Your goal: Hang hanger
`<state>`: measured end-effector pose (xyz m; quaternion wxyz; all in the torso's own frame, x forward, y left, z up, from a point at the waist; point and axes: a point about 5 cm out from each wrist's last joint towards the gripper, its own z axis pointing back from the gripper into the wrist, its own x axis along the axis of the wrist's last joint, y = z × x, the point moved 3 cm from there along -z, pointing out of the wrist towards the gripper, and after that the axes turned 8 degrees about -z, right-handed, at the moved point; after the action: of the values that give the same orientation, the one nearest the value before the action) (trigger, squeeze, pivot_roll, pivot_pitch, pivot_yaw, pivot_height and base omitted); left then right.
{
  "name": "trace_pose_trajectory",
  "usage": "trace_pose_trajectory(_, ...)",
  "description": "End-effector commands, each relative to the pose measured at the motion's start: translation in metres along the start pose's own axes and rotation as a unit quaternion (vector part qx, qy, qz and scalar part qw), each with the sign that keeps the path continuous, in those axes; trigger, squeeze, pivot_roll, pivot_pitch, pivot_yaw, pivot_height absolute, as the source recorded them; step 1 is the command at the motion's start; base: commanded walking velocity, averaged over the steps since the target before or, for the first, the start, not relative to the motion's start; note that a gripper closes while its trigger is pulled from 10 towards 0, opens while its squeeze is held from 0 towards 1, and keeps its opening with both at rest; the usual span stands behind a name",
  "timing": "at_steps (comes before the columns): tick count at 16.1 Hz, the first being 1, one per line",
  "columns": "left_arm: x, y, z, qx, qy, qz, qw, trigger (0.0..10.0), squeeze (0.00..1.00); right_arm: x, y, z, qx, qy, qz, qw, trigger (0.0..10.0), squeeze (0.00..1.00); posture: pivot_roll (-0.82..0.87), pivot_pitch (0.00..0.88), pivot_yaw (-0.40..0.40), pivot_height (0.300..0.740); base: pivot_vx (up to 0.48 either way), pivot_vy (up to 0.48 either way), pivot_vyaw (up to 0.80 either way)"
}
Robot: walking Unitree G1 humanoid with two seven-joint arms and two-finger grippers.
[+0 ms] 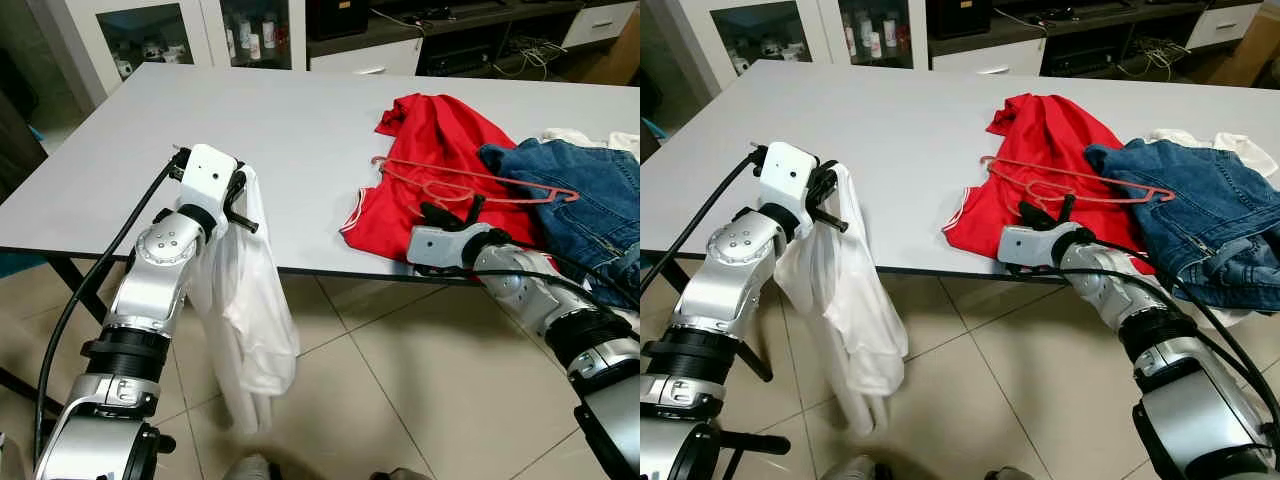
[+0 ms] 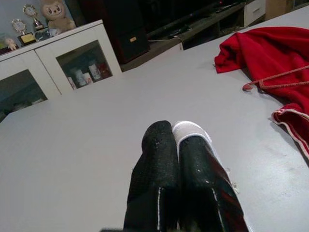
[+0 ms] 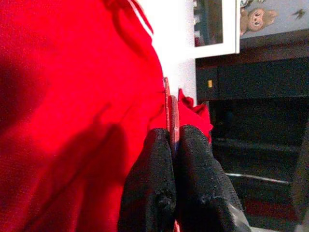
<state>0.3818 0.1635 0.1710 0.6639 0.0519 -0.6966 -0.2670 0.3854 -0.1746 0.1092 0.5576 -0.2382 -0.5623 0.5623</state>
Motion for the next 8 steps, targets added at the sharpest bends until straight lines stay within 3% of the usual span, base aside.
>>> trace_pose_trajectory(1,0.010,0.002,-0.001,0.004,-0.016,-0.007,1.000,10.0,0.00,-0.002,-0.001,0.001,0.003,0.005,-0.030,1.000,10.0,0.00,-0.04,0.000,0.040,0.740,0.000,0.000,0.00)
trace_pose_trajectory(2,0.010,0.002,-0.002,0.004,-0.016,-0.006,1.000,10.0,0.00,0.001,-0.004,0.001,0.005,-0.006,-0.056,0.998,10.0,1.00,-0.04,0.000,0.040,0.740,0.000,0.000,0.00)
trace_pose_trajectory(3,0.011,0.001,-0.002,0.003,-0.017,-0.006,1.000,10.0,0.00,0.005,-0.004,0.002,0.018,-0.019,-0.083,0.996,10.0,1.00,-0.04,0.000,0.040,0.740,0.000,0.000,0.00)
trace_pose_trajectory(4,0.011,0.001,-0.002,0.003,-0.017,-0.004,1.000,10.0,0.00,0.013,-0.006,0.003,0.031,-0.042,-0.139,0.989,10.0,1.00,-0.04,0.000,0.039,0.740,0.000,0.000,0.00)
trace_pose_trajectory(6,0.010,0.001,-0.002,0.003,-0.017,-0.004,1.000,10.0,0.00,0.019,-0.012,0.005,0.038,-0.059,-0.172,0.983,10.0,1.00,-0.04,0.000,0.039,0.740,0.000,0.000,0.00)
trace_pose_trajectory(7,0.010,0.001,-0.002,0.003,-0.017,-0.003,1.000,10.0,0.00,0.022,-0.017,0.006,0.039,-0.072,-0.192,0.978,10.0,0.01,-0.05,0.000,0.039,0.740,0.000,0.000,0.00)
trace_pose_trajectory(8,0.010,0.001,-0.002,0.003,-0.017,-0.003,1.000,10.0,0.00,0.026,-0.022,0.008,0.042,-0.088,-0.212,0.972,10.0,0.00,-0.05,0.000,0.039,0.740,0.000,0.000,0.00)
